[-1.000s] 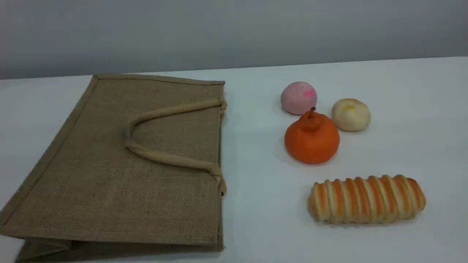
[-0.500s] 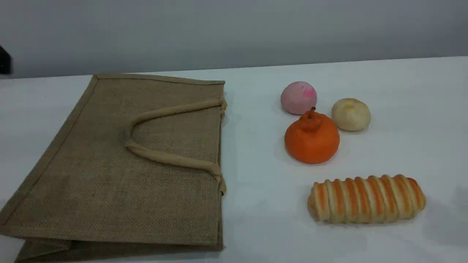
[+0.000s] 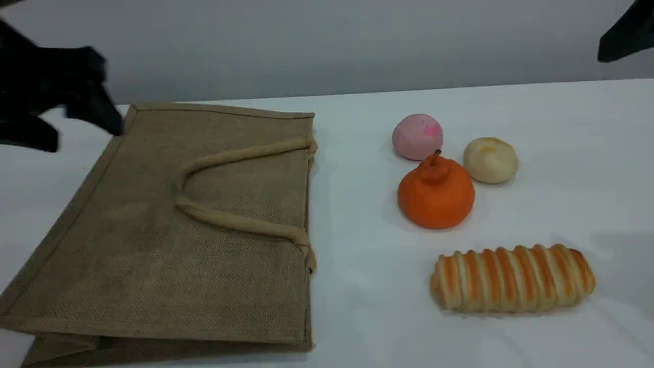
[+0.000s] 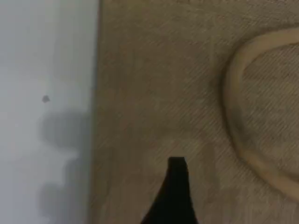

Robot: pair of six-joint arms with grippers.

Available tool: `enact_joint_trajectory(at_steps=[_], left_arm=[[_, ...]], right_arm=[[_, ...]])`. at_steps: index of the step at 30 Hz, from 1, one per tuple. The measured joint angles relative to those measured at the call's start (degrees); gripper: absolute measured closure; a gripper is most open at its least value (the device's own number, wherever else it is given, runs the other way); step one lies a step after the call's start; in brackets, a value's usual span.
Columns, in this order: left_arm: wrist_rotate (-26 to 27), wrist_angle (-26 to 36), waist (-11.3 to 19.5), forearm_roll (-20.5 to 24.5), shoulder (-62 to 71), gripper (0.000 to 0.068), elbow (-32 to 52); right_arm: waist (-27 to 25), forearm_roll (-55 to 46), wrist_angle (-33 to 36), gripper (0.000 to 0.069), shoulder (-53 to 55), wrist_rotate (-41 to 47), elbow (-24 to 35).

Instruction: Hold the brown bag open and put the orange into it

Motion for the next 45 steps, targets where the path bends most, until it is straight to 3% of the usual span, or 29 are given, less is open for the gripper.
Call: enact_joint_trajectory(at_steps=[5,17,28,33,41,45], left_arm=[[-0.66,0.01,-0.87,-0.43,7.58,0.0094,-5.64],[-0.61,1.78,-3.83,-2.77,24.35,0.0094,-17.55],[-0.91,0.36,-3.88,-2.82,29.46,0.0108,-18.65],[-0.96,0.81,-3.88,-2.82,30.54,0.0225,-18.78],[-1.06,0.0,-3.88,-2.96,30.54,0.0596,-18.78],[0.66,0.25,-3.88,-2.96,30.18,0.0602,-18.91]], right_arm=[[0.0,3.94,-0.62,0.0222,0.46,-5.23,0.0],[0.0,4.12,-2.72,0.0222,0.45,-6.97,0.0],[0.0,4.02,-2.71,0.0222,0.45,-7.01,0.0],[0.0,3.96,-2.71,0.0222,0.45,-7.01,0.0],[0.0,3.96,-2.71,0.0222,0.45,-7.01,0.0],[0.0,3.96,-1.62,0.0222,0.45,-7.13,0.0]])
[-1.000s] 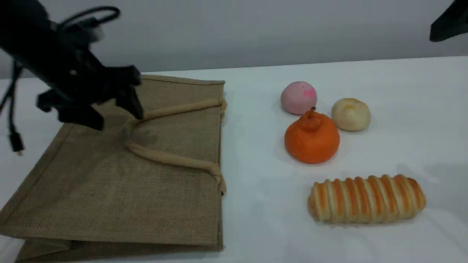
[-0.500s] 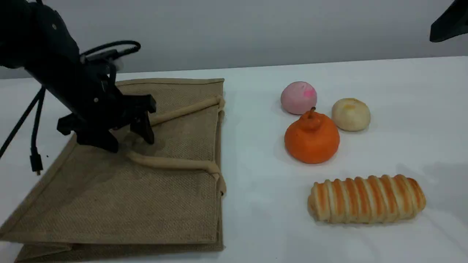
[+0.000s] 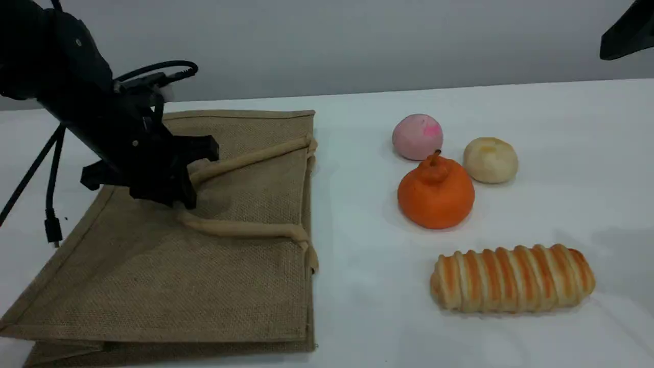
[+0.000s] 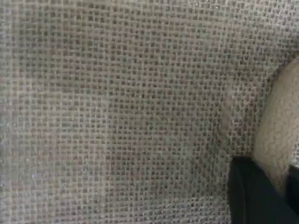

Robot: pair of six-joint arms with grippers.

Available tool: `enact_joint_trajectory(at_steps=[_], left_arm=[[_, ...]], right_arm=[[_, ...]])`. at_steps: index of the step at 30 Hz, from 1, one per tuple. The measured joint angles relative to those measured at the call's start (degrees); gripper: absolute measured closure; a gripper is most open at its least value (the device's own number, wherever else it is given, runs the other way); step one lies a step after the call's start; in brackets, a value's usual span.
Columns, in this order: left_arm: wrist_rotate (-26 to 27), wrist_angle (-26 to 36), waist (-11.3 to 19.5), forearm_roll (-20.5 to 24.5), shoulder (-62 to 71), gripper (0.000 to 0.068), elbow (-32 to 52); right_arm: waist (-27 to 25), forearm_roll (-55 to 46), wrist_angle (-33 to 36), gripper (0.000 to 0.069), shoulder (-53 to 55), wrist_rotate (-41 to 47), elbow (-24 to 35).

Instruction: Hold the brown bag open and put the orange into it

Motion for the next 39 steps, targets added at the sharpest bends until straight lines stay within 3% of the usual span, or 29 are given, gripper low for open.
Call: enact_joint_trajectory(at_steps=[4,9,17,25,32,39], left_arm=[[1.88,4.34,0.0,0.1,-2.52,0.0602,-2.44],[3.82,14.4,0.0,0.23,-7.15,0.0602,-7.91],[9.56,32.06,-0.05,0.35,-18.37,0.0602,-17.58],[11.12,47.32,-0.11,0.42,-28.47,0.0602,-27.39],[14.68,51.76,-0.31,0.37,-32.03,0.0602,-29.12],[14.74,51.52,-0.4,0.96,-31.92,0.0602,-29.12]], right_arm=[[0.0,0.0,2.98,0.0222,0.0,-0.94,0.0],[0.59,4.26,6.2,0.0222,0.0,-6.92,0.0],[5.06,19.49,8.82,0.0222,0.0,-21.33,0.0],[7.56,32.84,8.69,0.0222,2.04,-33.67,0.0],[7.56,36.52,8.89,0.0222,8.41,-42.46,-0.57],[7.56,36.55,11.16,0.0222,16.01,-42.74,-3.07]])
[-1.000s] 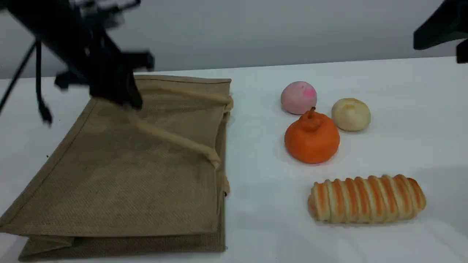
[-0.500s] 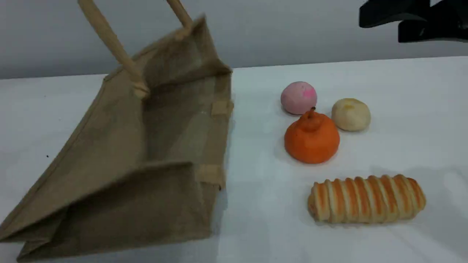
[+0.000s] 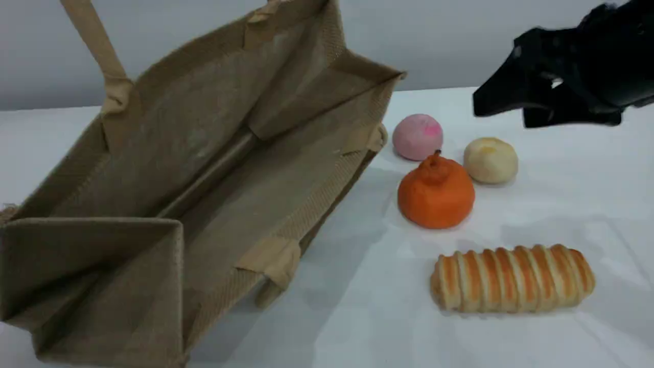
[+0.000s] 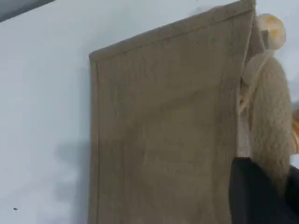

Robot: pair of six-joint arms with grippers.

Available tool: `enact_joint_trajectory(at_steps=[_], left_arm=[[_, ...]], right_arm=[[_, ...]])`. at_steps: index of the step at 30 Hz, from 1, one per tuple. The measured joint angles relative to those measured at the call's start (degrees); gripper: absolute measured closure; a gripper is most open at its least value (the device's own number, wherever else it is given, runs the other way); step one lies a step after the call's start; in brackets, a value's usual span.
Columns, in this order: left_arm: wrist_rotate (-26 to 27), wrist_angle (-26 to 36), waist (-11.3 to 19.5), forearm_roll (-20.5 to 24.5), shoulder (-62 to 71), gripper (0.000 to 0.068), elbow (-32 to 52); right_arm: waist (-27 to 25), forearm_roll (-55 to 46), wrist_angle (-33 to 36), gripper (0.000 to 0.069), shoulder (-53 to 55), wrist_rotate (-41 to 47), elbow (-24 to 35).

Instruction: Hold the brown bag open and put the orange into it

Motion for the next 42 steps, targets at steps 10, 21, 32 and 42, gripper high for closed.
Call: enact_joint_trajectory(at_steps=[10,21,32,42], left_arm=[[-0.98,-0.76,0.0,0.95,0.0,0.0602,0.0],[-1.09,-0.73,0.0,0.89,0.0,0.0602,0.0],[-1.26,-0.06,0.0,0.76,0.0,0.0602,0.0],[-1.26,0.43,0.0,0.76,0.0,0.0602,0.0]], right_arm=[[0.0,-0.01,2.01,0.0222,10.37,0.05,-6.29],[0.0,-0.01,1.94,0.0222,19.58,0.05,-13.13],[0.0,-0.01,2.31,0.0222,25.38,0.05,-16.7],[0.0,0.06,4.02,0.0259,29.71,0.05,-17.6]])
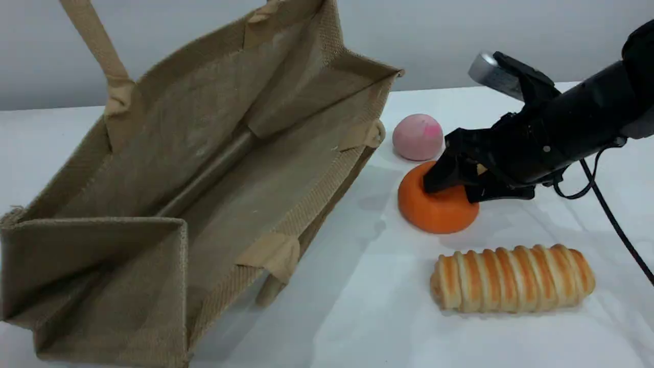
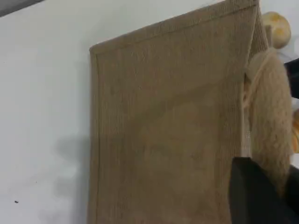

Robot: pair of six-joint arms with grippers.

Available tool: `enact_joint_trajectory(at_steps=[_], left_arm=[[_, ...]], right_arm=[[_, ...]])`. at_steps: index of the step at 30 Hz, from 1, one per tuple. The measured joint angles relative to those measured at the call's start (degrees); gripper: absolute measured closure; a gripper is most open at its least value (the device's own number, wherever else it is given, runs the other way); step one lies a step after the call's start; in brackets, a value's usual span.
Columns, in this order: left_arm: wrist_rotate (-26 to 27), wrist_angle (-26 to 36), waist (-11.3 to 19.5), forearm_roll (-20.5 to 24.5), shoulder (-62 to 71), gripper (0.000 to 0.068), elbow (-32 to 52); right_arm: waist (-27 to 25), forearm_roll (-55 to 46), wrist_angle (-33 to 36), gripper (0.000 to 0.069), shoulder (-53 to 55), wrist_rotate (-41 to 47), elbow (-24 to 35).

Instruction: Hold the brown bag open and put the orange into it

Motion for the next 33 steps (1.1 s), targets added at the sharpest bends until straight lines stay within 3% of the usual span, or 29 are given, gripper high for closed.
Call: enact_joint_trajectory(at_steps=[4,7,9,19,25,33], left_arm=[[0.0,0.17,0.0,0.0,0.0,0.0602,0.0],[0.0,0.37,0.0,0.0,0.0,0.0602,0.0],[0.0,0.37,0.0,0.0,0.0,0.0602,0.0],[0.1,1.1,0.0,0.06,0.23,0.0602,0.0],[0.1,1.47,0.0,0.32,0.23,0.0602,0.0],[0.1,1.47,0.0,0.32,0.23,0.0602,0.0]], right_arm=[[0.0,0.0,0.61,0.0409,0.24,0.0,0.0],[0.0,-0.05,2.68,0.059,0.24,0.0,0.0],[0.0,-0.05,3.12,0.0642,0.24,0.0,0.0],[-0.07,-0.58,8.35,0.0663,-4.97,0.45,0.34],[-0.1,-7.05,1.06,0.0665,-12.99,8.25,0.93],[-0.1,-15.04,0.58,0.0667,-24.14,14.87,1.88]])
